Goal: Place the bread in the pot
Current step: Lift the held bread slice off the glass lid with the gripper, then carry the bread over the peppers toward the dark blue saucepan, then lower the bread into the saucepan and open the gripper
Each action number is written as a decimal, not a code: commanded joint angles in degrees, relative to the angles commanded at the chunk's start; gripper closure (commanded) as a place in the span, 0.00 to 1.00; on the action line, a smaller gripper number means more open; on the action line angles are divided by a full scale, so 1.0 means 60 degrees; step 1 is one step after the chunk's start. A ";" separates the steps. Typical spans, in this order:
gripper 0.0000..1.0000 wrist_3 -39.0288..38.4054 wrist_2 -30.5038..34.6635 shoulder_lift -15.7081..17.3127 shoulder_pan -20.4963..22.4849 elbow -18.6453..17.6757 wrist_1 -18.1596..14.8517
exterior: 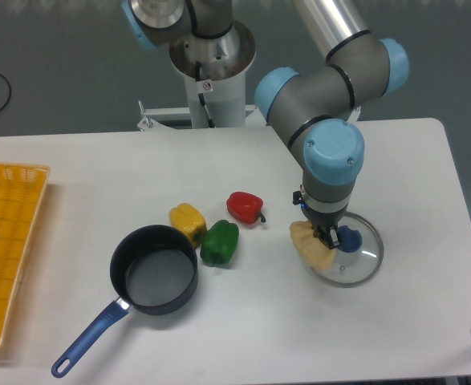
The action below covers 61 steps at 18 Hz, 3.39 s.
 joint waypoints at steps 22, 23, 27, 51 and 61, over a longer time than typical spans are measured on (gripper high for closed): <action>1.00 -0.0950 -0.0234 0.0703 -0.0644 -0.0512 -0.0469; 1.00 -0.1228 -0.0321 0.0761 -0.0761 -0.0556 -0.0469; 1.00 -0.2136 -0.0366 0.0981 -0.1361 -0.0659 -0.0542; 1.00 -0.6167 -0.0381 0.0690 -0.4292 -0.0674 -0.0513; 0.82 -0.6152 -0.0278 0.0016 -0.4263 -0.0674 0.0351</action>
